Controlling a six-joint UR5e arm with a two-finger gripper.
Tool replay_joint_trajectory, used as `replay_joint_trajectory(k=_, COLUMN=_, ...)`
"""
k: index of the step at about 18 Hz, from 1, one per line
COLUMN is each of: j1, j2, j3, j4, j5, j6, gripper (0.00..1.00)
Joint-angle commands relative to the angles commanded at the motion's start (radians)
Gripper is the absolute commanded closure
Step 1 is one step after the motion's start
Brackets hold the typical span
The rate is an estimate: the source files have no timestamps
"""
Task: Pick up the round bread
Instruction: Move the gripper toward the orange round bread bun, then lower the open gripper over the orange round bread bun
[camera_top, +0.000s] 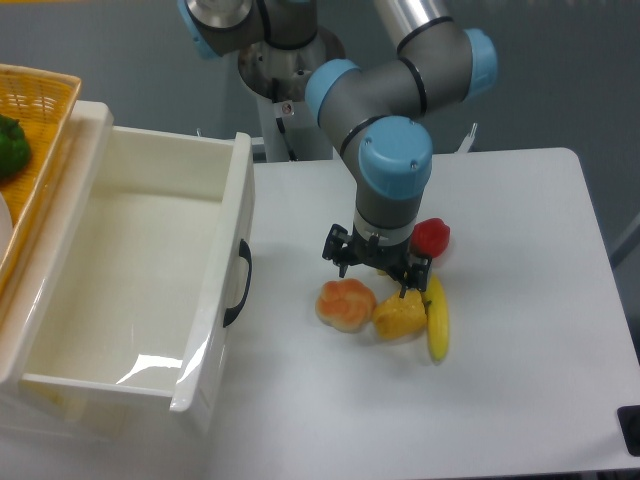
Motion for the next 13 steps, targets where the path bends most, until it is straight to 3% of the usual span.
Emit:
replay_joint_trajectory(k=4, j1=-0.006, j2=-0.002, j3=-0.058, j4=0.003, j5=0.000, j6=0.110, gripper=0.00)
replay_joint_trajectory(k=13, j1=-0.037, j2=-0.052, j3=-0.048, j4=0.009, j5=-0.037, j6=0.258, gripper=0.00)
